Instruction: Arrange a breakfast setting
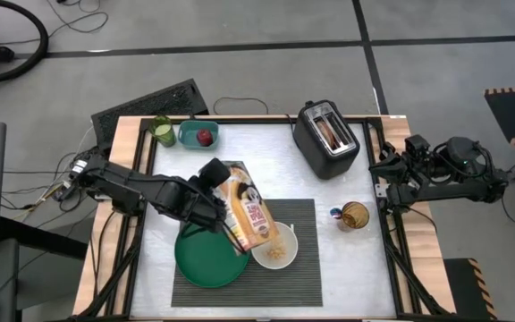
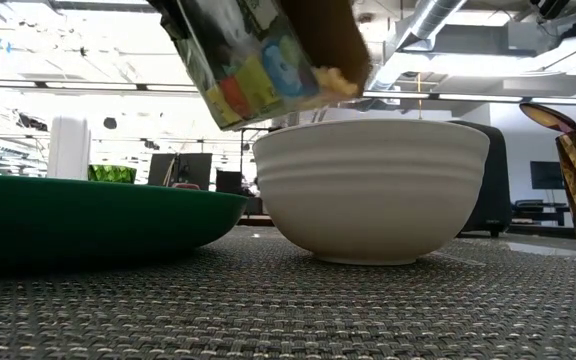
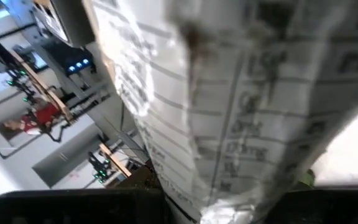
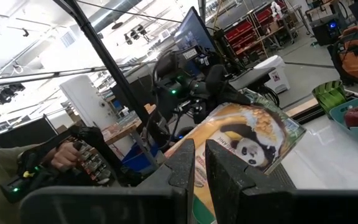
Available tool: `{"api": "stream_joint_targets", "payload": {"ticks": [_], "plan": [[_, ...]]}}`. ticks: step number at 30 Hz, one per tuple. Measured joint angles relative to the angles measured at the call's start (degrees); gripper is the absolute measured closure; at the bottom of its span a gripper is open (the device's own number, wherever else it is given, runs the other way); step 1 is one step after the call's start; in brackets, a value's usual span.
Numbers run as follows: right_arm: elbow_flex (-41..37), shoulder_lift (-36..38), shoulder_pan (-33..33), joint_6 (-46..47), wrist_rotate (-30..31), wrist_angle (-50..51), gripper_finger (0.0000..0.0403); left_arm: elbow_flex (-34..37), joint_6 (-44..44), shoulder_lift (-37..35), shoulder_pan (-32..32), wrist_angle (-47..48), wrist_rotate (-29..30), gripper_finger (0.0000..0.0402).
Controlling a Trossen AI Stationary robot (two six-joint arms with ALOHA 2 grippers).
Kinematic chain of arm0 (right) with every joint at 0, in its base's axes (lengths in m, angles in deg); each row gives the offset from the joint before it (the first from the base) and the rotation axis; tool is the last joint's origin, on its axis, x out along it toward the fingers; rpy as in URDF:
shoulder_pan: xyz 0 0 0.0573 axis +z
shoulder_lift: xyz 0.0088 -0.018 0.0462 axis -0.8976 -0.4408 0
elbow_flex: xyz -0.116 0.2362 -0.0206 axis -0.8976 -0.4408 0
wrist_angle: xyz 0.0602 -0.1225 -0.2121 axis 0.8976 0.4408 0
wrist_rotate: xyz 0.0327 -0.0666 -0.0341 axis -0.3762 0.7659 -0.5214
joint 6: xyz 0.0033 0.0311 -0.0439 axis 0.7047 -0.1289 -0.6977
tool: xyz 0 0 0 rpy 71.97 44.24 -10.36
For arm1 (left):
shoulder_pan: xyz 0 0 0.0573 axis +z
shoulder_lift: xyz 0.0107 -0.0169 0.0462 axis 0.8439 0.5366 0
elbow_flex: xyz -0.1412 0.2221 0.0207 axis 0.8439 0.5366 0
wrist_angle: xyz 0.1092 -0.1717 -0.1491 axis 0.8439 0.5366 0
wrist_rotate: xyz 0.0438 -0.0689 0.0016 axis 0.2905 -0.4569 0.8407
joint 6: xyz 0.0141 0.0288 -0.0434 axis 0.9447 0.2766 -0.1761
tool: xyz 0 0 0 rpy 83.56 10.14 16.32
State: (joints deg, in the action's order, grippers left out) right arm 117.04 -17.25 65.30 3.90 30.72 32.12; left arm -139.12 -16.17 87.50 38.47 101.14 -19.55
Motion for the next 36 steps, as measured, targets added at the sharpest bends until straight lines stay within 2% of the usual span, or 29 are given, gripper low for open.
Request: {"api": "stream_joint_targets", "payload": {"ticks": [8, 15, 36], "plan": [[0.00, 0.00, 0.00, 0.13, 0.00, 0.00, 0.0335, 0.00, 4.24, 0.00, 0.02, -3.46, 3.39, 0.0317], [0.00, 0.00, 0.00, 0.44, 0.00, 0.01, 0.0335, 0.00, 8.11, 0.00, 0.73, -5.57, 3.43, 0.0317], [0.00, 0.00, 0.00, 1.92, -0.02, 0.03, 0.0335, 0.00, 10.37, 0.83, 2.02, -5.77, 5.28, 0.0317]]}}
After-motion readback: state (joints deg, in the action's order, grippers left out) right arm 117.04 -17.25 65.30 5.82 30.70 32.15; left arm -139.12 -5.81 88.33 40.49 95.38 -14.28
